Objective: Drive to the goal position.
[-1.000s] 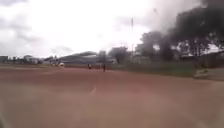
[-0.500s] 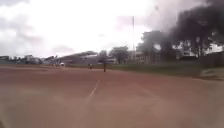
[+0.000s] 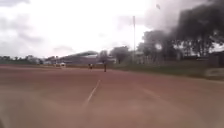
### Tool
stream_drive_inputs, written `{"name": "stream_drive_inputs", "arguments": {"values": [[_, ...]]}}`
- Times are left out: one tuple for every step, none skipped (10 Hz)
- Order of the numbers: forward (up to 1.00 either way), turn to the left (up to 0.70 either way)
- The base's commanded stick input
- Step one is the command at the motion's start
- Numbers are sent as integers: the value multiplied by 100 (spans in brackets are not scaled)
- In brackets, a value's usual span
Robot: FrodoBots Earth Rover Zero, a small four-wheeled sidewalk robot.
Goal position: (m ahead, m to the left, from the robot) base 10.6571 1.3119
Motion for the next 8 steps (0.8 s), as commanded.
{"name": "stream_drive_inputs", "arguments": {"values": [[70, 0], [70, 0], [70, 0], [70, 0], [70, 0], [70, 0], [70, 0], [70, 0]]}}
